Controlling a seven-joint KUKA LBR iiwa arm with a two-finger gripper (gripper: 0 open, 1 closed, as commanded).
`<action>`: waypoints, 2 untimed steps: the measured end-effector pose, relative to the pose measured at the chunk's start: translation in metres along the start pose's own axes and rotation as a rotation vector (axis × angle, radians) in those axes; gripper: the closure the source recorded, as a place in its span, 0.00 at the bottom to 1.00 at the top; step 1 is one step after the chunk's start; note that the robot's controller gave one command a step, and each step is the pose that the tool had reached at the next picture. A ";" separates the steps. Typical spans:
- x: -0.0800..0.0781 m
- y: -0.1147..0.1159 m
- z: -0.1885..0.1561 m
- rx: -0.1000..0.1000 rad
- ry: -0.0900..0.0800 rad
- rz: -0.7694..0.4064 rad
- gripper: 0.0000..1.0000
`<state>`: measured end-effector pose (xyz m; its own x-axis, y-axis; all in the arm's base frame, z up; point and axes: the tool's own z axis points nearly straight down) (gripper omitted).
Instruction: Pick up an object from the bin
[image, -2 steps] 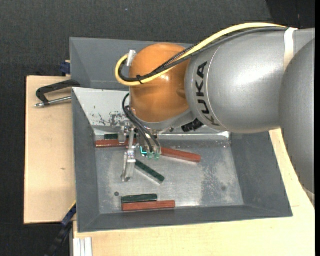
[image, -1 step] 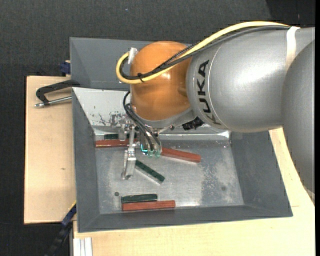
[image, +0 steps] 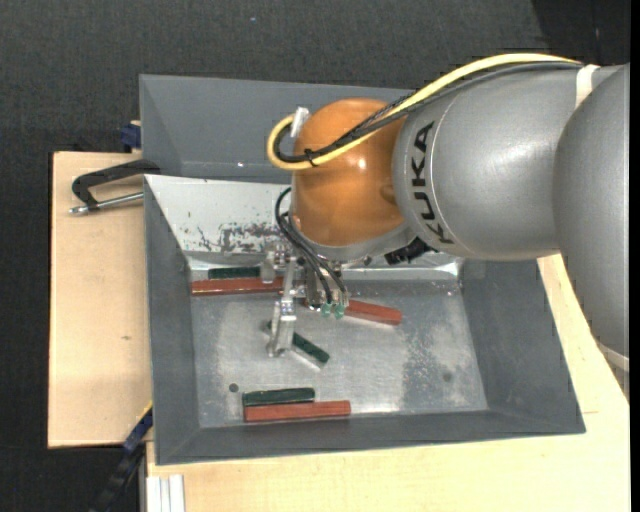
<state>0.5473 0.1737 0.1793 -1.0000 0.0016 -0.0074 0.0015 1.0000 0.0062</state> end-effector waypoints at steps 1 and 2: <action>-0.020 -0.033 0.017 0.010 0.015 0.036 0.00; -0.033 -0.062 0.024 0.001 -0.006 -0.060 0.00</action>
Offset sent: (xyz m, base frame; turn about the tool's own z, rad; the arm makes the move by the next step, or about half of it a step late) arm 0.0351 -0.0971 -0.0615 -0.1268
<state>0.5806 0.1121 0.1552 -0.9982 -0.0587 -0.0138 -0.0588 0.9983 0.0042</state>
